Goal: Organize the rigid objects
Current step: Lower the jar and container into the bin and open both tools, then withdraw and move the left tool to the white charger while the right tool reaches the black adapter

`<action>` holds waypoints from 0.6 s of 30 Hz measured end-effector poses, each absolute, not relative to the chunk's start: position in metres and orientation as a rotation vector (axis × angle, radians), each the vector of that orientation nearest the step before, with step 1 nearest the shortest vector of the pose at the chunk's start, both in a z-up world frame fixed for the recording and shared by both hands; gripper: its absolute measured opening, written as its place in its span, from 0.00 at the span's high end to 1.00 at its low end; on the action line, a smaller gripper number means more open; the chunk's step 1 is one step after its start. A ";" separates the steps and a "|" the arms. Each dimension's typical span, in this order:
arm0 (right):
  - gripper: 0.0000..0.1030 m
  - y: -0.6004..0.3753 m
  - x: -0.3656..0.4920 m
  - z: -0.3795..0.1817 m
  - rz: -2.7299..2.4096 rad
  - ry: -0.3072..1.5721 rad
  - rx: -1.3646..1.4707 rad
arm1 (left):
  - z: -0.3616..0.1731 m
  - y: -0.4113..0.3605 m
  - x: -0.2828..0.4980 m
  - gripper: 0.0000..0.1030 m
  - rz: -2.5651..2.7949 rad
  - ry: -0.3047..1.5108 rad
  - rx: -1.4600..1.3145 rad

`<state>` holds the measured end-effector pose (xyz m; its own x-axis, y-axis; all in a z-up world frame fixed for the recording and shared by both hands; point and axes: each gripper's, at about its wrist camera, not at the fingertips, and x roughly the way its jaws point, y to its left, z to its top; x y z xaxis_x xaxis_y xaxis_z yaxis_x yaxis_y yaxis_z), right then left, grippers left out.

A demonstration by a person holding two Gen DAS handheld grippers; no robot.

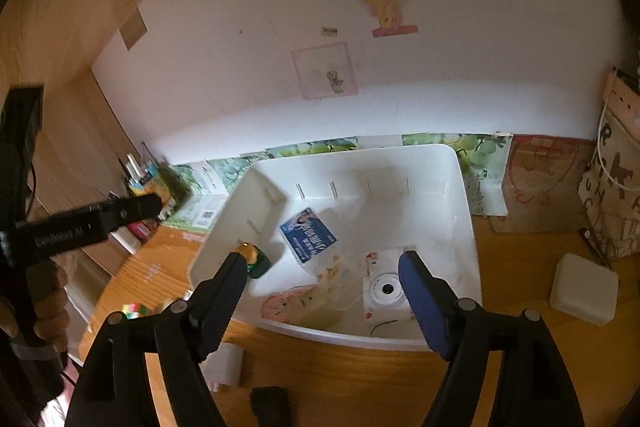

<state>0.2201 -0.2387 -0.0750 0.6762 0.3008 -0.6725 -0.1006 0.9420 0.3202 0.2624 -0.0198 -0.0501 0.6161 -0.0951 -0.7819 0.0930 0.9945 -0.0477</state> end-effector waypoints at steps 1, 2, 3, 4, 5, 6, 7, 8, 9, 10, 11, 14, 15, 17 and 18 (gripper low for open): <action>0.23 -0.239 0.219 -0.073 0.224 0.797 0.275 | -0.049 -0.017 0.260 0.26 -0.107 0.898 -0.004; 0.23 -0.240 0.217 -0.072 0.217 0.796 0.284 | -0.048 -0.014 0.256 0.26 -0.106 0.896 -0.007; 0.23 -0.241 0.215 -0.070 0.209 0.795 0.291 | -0.047 -0.011 0.254 0.26 -0.106 0.894 -0.010; 0.23 -0.241 0.212 -0.068 0.198 0.792 0.299 | -0.046 -0.007 0.250 0.26 -0.106 0.890 -0.012; 0.23 -0.242 0.210 -0.066 0.191 0.790 0.302 | -0.046 -0.003 0.248 0.26 -0.107 0.889 -0.013; 0.23 -0.242 0.208 -0.064 0.181 0.786 0.302 | -0.045 0.000 0.245 0.26 -0.108 0.887 -0.013; 0.23 -0.241 0.205 -0.062 0.165 0.782 0.302 | -0.045 0.004 0.242 0.26 -0.110 0.886 -0.013; 0.23 -0.241 0.203 -0.060 0.155 0.779 0.303 | -0.044 0.008 0.240 0.26 -0.112 0.887 -0.012; 0.23 -0.241 0.201 -0.059 0.143 0.778 0.307 | -0.044 0.012 0.238 0.26 -0.116 0.888 -0.012; 0.23 -0.241 0.198 -0.058 0.131 0.778 0.314 | -0.045 0.015 0.236 0.26 -0.120 0.892 -0.008; 0.23 -0.241 0.195 -0.057 0.121 0.779 0.319 | -0.045 0.019 0.235 0.26 -0.123 0.895 -0.004; 0.22 -0.236 0.186 -0.059 0.096 0.790 0.320 | -0.045 0.030 0.230 0.26 -0.133 0.898 0.005; 0.22 -0.234 0.184 -0.060 0.093 0.798 0.322 | -0.046 0.034 0.228 0.26 -0.136 0.899 0.004; 0.22 -0.231 0.181 -0.065 0.081 0.820 0.342 | -0.046 0.040 0.226 0.26 -0.143 0.902 0.000; 0.22 -0.229 0.179 -0.067 0.074 0.830 0.353 | -0.047 0.044 0.224 0.26 -0.149 0.907 0.000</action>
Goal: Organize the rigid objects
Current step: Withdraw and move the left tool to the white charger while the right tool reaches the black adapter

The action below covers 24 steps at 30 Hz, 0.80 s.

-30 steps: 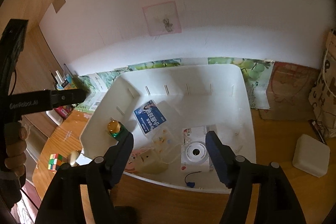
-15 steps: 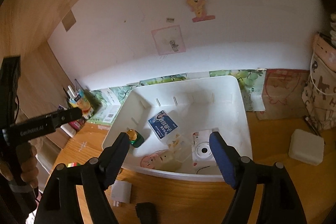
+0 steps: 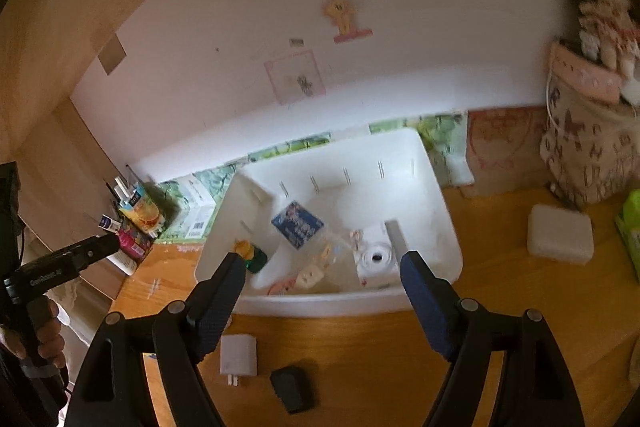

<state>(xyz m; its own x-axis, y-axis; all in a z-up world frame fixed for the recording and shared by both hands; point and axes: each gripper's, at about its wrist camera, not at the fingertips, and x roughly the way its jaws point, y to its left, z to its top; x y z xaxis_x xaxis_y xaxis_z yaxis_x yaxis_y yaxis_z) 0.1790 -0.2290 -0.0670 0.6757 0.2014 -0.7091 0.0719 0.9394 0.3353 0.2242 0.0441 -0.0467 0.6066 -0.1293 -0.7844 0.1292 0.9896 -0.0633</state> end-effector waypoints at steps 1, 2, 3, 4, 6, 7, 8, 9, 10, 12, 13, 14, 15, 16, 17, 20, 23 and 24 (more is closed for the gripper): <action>0.22 -0.227 0.177 -0.069 0.068 0.841 0.360 | -0.047 0.047 0.223 0.26 -0.154 0.909 0.003; 0.22 -0.224 0.175 -0.070 0.062 0.848 0.365 | -0.048 0.049 0.222 0.26 -0.159 0.911 0.008; 0.22 -0.221 0.172 -0.072 0.052 0.857 0.370 | -0.049 0.052 0.220 0.26 -0.163 0.914 0.013; 0.22 -0.219 0.170 -0.073 0.045 0.862 0.372 | -0.050 0.055 0.219 0.26 -0.167 0.918 0.017; 0.22 -0.214 0.166 -0.076 0.027 0.873 0.374 | -0.052 0.061 0.217 0.26 -0.177 0.925 0.015; 0.22 -0.212 0.164 -0.078 0.020 0.881 0.376 | -0.053 0.064 0.216 0.26 -0.182 0.929 0.015; 0.22 -0.210 0.162 -0.080 0.014 0.888 0.379 | -0.054 0.066 0.215 0.26 -0.187 0.932 0.015; 0.22 -0.206 0.159 -0.082 0.006 0.898 0.383 | -0.055 0.068 0.214 0.26 -0.194 0.936 0.017; 0.22 -0.203 0.156 -0.084 0.000 0.905 0.387 | -0.056 0.070 0.212 0.26 -0.202 0.941 0.021; 0.22 -0.198 0.151 -0.088 -0.010 0.916 0.395 | -0.060 0.072 0.209 0.26 -0.218 0.951 0.032; 0.22 -0.195 0.149 -0.090 -0.014 0.923 0.399 | -0.061 0.073 0.208 0.26 -0.224 0.956 0.035; 0.22 -0.192 0.145 -0.093 -0.013 0.930 0.415 | -0.063 0.075 0.207 0.26 -0.231 0.962 0.040; 0.22 -0.191 0.143 -0.096 -0.009 0.936 0.433 | -0.065 0.076 0.206 0.26 -0.239 0.968 0.044; 0.22 -0.188 0.140 -0.099 -0.009 0.947 0.459 | -0.067 0.077 0.205 0.26 -0.247 0.976 0.049; 0.22 -0.187 0.138 -0.101 -0.011 0.952 0.471 | -0.069 0.078 0.204 0.26 -0.255 0.984 0.054; 0.22 -0.180 0.130 -0.110 -0.019 0.979 0.522 | -0.076 0.078 0.201 0.26 -0.279 1.008 0.073; 0.22 -0.175 0.125 -0.122 -0.033 1.022 0.580 | -0.084 0.077 0.199 0.26 -0.304 1.028 0.102; 0.22 -0.174 0.124 -0.125 -0.041 1.034 0.593 | -0.087 0.077 0.198 0.26 -0.312 1.037 0.110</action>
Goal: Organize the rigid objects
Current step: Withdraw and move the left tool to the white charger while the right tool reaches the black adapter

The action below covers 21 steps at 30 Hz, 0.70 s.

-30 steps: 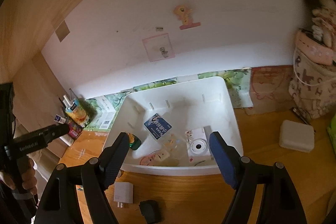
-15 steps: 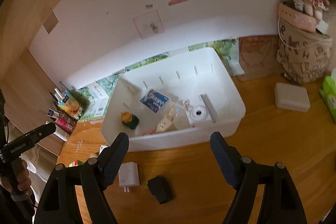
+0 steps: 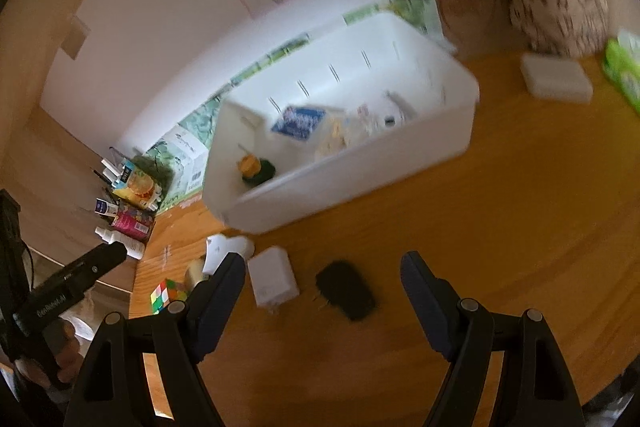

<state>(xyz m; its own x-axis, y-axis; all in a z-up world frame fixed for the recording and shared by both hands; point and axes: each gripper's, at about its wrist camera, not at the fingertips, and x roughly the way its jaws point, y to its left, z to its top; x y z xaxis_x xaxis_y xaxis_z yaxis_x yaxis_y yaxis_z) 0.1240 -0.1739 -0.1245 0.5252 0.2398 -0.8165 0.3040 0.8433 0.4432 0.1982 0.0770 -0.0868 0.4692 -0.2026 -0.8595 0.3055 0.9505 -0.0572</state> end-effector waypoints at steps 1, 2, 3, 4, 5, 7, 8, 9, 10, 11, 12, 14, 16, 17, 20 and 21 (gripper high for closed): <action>0.22 -0.173 0.123 -0.129 -0.054 1.050 0.611 | -0.090 0.076 0.198 0.26 -0.323 1.047 0.117; 0.22 -0.173 0.122 -0.133 -0.065 1.066 0.629 | -0.092 0.075 0.197 0.26 -0.333 1.056 0.122; 0.22 -0.173 0.120 -0.139 -0.080 1.088 0.655 | -0.095 0.075 0.197 0.26 -0.342 1.064 0.126; 0.22 -0.174 0.119 -0.144 -0.091 1.104 0.676 | -0.098 0.073 0.197 0.26 -0.354 1.077 0.134; 0.22 -0.175 0.118 -0.149 -0.104 1.123 0.701 | -0.100 0.071 0.197 0.26 -0.365 1.085 0.140; 0.22 -0.177 0.116 -0.159 -0.131 1.160 0.752 | -0.105 0.067 0.196 0.26 -0.388 1.101 0.161; 0.22 -0.178 0.114 -0.164 -0.141 1.176 0.775 | -0.107 0.064 0.196 0.26 -0.402 1.108 0.173; 0.22 -0.179 0.113 -0.168 -0.150 1.189 0.800 | -0.110 0.061 0.196 0.26 -0.419 1.119 0.187; 0.22 -0.181 0.112 -0.173 -0.160 1.201 0.833 | -0.112 0.059 0.196 0.26 -0.430 1.127 0.197; 0.22 -0.181 0.111 -0.176 -0.165 1.207 0.858 | -0.115 0.055 0.196 0.26 -0.444 1.139 0.210; 0.22 -0.181 0.111 -0.178 -0.168 1.212 0.879 | -0.118 0.053 0.196 0.26 -0.458 1.152 0.222; 0.22 -0.182 0.111 -0.184 -0.169 1.220 0.936 | -0.124 0.046 0.196 0.26 -0.484 1.180 0.245; 0.22 -0.182 0.113 -0.189 -0.163 1.226 0.978 | -0.132 0.040 0.196 0.26 -0.508 1.213 0.258; 0.22 -0.182 0.115 -0.192 -0.162 1.234 0.996 | -0.136 0.037 0.196 0.26 -0.515 1.236 0.264; 0.22 -0.183 0.119 -0.198 -0.161 1.253 1.041 | -0.149 0.026 0.199 0.26 -0.532 1.306 0.277; 0.22 -0.183 0.122 -0.200 -0.160 1.259 1.061 | -0.153 0.024 0.200 0.26 -0.532 1.323 0.279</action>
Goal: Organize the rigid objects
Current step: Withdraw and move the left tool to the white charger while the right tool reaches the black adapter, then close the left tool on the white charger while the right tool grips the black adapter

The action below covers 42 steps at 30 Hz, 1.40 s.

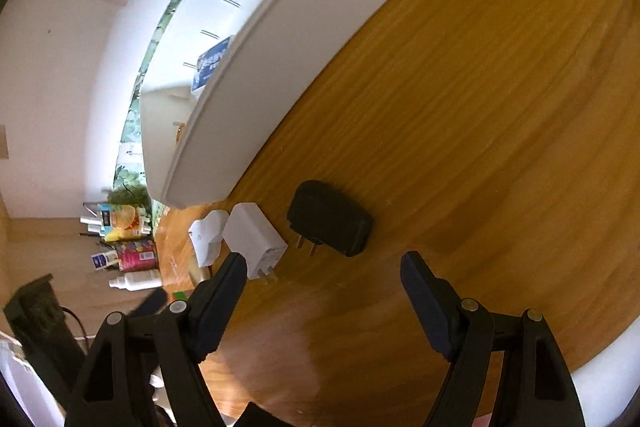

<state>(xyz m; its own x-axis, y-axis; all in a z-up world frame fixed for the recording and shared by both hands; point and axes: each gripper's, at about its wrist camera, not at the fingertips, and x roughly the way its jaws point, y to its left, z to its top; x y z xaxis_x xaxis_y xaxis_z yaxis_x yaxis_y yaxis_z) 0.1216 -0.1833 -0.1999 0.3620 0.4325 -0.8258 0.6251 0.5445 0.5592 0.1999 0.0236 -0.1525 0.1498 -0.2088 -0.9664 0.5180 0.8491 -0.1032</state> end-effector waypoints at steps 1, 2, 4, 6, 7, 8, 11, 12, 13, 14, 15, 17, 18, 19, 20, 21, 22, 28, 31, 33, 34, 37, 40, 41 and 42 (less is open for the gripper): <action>0.22 -0.183 0.124 -0.201 -0.160 1.265 1.070 | -0.157 0.021 0.202 0.26 -0.531 1.346 0.280; 0.22 -0.184 0.126 -0.202 -0.164 1.271 1.075 | -0.160 0.019 0.203 0.26 -0.530 1.360 0.277; 0.22 -0.182 0.131 -0.205 -0.188 1.307 1.053 | -0.166 0.016 0.208 0.26 -0.531 1.401 0.254; 0.22 -0.181 0.138 -0.210 -0.209 1.355 1.033 | -0.171 0.015 0.213 0.26 -0.531 1.439 0.221; 0.22 -0.180 0.141 -0.213 -0.215 1.374 1.033 | -0.175 0.015 0.216 0.26 -0.530 1.467 0.196; 0.25 -0.179 0.142 -0.215 -0.219 1.386 1.036 | -0.178 0.015 0.219 0.26 -0.527 1.488 0.175; 0.28 -0.178 0.148 -0.221 -0.238 1.426 1.034 | -0.187 0.016 0.229 0.26 -0.500 1.548 0.129; 0.28 -0.178 0.150 -0.223 -0.240 1.435 1.031 | -0.190 0.015 0.231 0.26 -0.497 1.560 0.121; 0.28 -0.177 0.151 -0.224 -0.241 1.441 1.029 | -0.192 0.015 0.233 0.26 -0.493 1.569 0.115; 0.28 -0.177 0.153 -0.225 -0.246 1.451 1.023 | -0.193 0.015 0.235 0.26 -0.488 1.578 0.111; 0.28 -0.176 0.155 -0.225 -0.250 1.459 1.016 | -0.195 0.014 0.237 0.26 -0.480 1.589 0.109; 0.29 -0.173 0.159 -0.226 -0.256 1.478 0.997 | -0.200 0.014 0.241 0.26 -0.466 1.608 0.099; 0.30 -0.172 0.160 -0.227 -0.258 1.486 0.989 | -0.202 0.013 0.242 0.26 -0.461 1.618 0.092; 0.31 -0.170 0.163 -0.228 -0.264 1.500 0.973 | -0.204 0.012 0.244 0.26 -0.453 1.634 0.083; 0.32 -0.169 0.165 -0.229 -0.268 1.509 0.960 | -0.207 0.011 0.246 0.26 -0.444 1.649 0.075; 0.32 -0.168 0.166 -0.229 -0.269 1.515 0.952 | -0.210 0.010 0.248 0.26 -0.436 1.662 0.065; 0.32 -0.167 0.168 -0.230 -0.270 1.524 0.943 | -0.212 0.010 0.250 0.26 -0.429 1.673 0.053; 0.35 -0.163 0.175 -0.234 -0.287 1.578 0.889 | -0.219 0.004 0.258 0.26 -0.413 1.715 0.020; 0.38 -0.164 0.176 -0.235 -0.288 1.569 0.898 | -0.224 0.000 0.262 0.26 -0.404 1.741 0.008; 0.38 -0.164 0.176 -0.235 -0.288 1.574 0.877 | -0.227 0.000 0.265 0.26 -0.393 1.752 -0.005; 0.38 -0.164 0.177 -0.235 -0.290 1.576 0.864 | -0.228 0.000 0.268 0.26 -0.382 1.759 -0.013; 0.40 -0.158 0.182 -0.234 -0.280 1.587 0.844 | -0.232 0.000 0.271 0.26 -0.365 1.781 -0.037; 0.40 -0.161 0.184 -0.235 -0.279 1.587 0.835 | -0.235 -0.001 0.279 0.27 -0.356 1.794 -0.059; 0.40 -0.160 0.185 -0.235 -0.278 1.587 0.832 | -0.236 -0.001 0.279 0.27 -0.352 1.798 -0.066; 0.40 -0.161 0.186 -0.236 -0.277 1.588 0.831 | -0.238 0.000 0.280 0.27 -0.350 1.802 -0.073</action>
